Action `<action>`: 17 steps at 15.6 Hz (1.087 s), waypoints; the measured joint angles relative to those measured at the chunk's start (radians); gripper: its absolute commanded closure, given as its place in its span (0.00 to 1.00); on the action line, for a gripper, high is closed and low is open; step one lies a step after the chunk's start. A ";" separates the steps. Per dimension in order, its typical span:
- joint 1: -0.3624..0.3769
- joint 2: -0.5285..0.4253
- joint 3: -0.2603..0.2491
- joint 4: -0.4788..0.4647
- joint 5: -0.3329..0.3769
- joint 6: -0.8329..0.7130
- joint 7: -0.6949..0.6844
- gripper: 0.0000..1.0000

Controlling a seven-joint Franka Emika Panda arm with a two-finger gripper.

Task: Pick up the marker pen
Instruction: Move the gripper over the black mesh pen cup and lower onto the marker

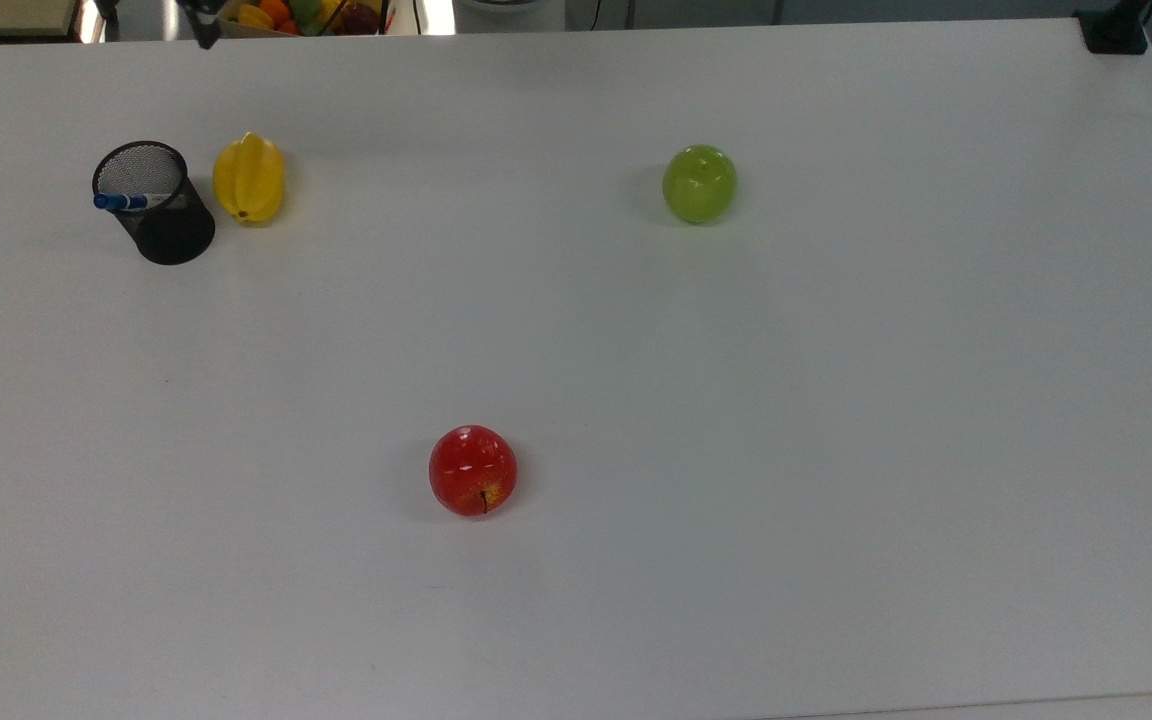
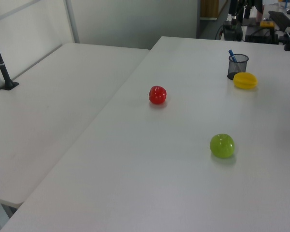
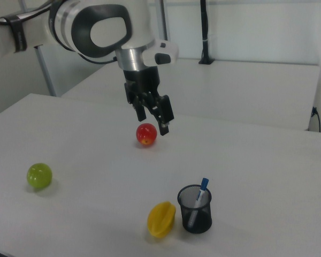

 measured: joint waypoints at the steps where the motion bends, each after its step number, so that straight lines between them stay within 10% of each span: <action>1: -0.020 0.013 0.000 -0.001 0.000 0.013 -0.021 0.00; 9: -0.128 0.159 -0.001 -0.008 0.001 0.202 -0.080 0.07; 17: -0.138 0.259 -0.001 -0.010 0.001 0.294 -0.112 0.39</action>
